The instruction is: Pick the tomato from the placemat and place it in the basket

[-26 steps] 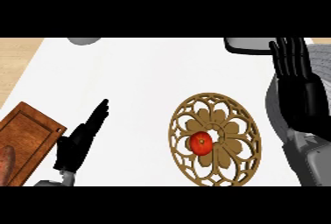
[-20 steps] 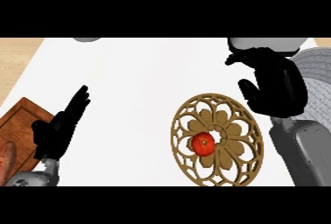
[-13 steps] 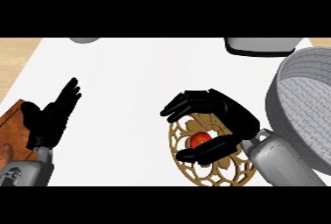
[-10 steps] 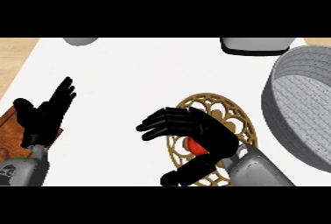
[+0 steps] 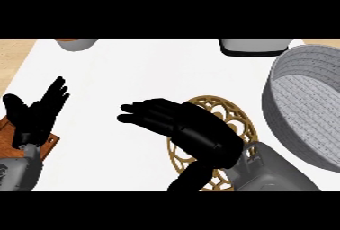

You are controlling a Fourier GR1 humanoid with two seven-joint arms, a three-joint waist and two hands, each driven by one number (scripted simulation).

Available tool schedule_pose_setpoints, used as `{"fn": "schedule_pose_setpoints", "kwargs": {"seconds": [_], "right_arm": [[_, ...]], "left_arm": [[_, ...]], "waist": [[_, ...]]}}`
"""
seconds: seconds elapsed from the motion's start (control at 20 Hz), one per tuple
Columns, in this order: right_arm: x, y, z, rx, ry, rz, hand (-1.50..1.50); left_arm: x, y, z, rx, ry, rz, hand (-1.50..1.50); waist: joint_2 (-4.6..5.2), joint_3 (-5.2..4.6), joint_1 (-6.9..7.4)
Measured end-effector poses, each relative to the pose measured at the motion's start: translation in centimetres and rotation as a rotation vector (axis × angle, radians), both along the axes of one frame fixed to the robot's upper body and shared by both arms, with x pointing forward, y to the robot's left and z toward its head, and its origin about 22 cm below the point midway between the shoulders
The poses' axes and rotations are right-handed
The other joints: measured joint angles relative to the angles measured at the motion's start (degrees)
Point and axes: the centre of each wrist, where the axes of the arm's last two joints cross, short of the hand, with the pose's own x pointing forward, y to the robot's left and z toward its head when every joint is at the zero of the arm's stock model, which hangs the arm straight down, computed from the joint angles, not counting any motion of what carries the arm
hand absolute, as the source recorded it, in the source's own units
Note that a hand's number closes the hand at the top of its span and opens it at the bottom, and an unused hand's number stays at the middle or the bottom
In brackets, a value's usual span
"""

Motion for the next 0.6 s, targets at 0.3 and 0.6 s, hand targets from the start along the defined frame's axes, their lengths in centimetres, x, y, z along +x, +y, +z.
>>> {"fn": "schedule_pose_setpoints", "kwargs": {"seconds": [0.3, 0.6], "right_arm": [[1.9, -1.3, 6.7, -0.299, -0.131, -0.256, -1.50], [3.2, -3.1, 11.4, -0.516, -0.048, -0.266, -1.50]], "left_arm": [[-0.1, 0.4, -0.4, 0.001, 0.007, 0.002, 0.00], [0.5, -0.3, -0.1, -0.005, -0.002, -0.008, 0.00]], "waist": [[-0.09, -0.05, -0.07], [0.21, 0.07, 0.18]]}}
